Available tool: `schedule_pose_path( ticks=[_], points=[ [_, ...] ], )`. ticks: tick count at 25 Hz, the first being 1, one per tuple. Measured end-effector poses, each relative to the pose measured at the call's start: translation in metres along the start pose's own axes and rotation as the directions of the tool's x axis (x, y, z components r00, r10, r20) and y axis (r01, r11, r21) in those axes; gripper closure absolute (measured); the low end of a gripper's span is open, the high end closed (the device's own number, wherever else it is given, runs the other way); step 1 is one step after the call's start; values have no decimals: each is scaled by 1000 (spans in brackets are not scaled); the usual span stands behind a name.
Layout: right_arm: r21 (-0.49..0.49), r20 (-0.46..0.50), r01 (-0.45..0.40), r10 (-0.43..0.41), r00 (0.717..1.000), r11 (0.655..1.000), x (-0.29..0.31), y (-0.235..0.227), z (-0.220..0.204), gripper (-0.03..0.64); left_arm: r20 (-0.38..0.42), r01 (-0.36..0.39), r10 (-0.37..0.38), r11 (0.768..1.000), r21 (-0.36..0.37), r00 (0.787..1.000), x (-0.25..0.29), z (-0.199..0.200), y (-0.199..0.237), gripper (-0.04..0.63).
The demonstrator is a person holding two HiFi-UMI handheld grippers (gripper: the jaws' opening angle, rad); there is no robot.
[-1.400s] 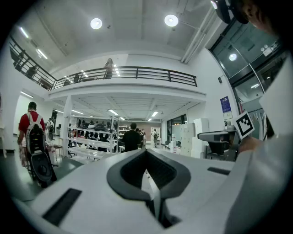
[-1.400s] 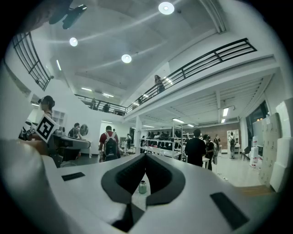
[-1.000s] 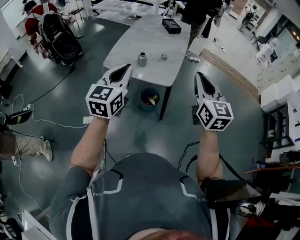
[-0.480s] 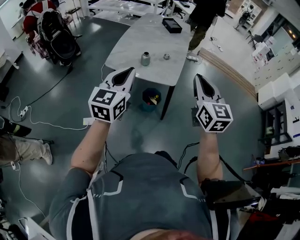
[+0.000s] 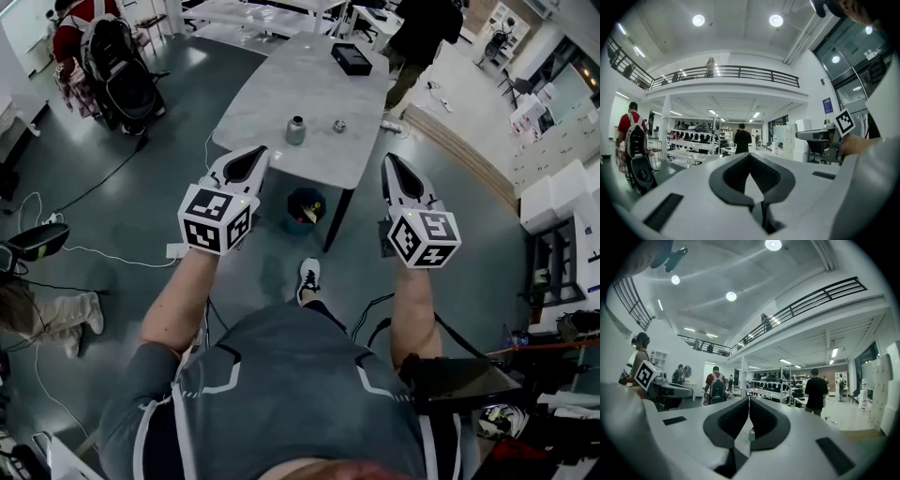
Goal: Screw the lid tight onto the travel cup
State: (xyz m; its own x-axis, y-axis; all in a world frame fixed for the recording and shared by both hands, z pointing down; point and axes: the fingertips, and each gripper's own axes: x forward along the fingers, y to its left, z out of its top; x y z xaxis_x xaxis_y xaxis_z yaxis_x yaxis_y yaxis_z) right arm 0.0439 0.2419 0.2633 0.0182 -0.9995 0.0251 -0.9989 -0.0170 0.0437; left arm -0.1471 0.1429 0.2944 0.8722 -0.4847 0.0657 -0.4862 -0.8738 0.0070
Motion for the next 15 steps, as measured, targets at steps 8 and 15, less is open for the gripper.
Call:
schedule_pose_path(
  ticks=[8, 15],
  points=[
    [14, 17, -57, 57, 998, 998, 90, -62, 0, 588, 3, -36, 35, 999, 33, 999, 89, 16, 33, 586],
    [-13, -7, -108, 108, 994, 994, 160, -128, -1, 588, 3, -62, 61, 997, 39, 998, 182, 30, 55, 586]
  ],
)
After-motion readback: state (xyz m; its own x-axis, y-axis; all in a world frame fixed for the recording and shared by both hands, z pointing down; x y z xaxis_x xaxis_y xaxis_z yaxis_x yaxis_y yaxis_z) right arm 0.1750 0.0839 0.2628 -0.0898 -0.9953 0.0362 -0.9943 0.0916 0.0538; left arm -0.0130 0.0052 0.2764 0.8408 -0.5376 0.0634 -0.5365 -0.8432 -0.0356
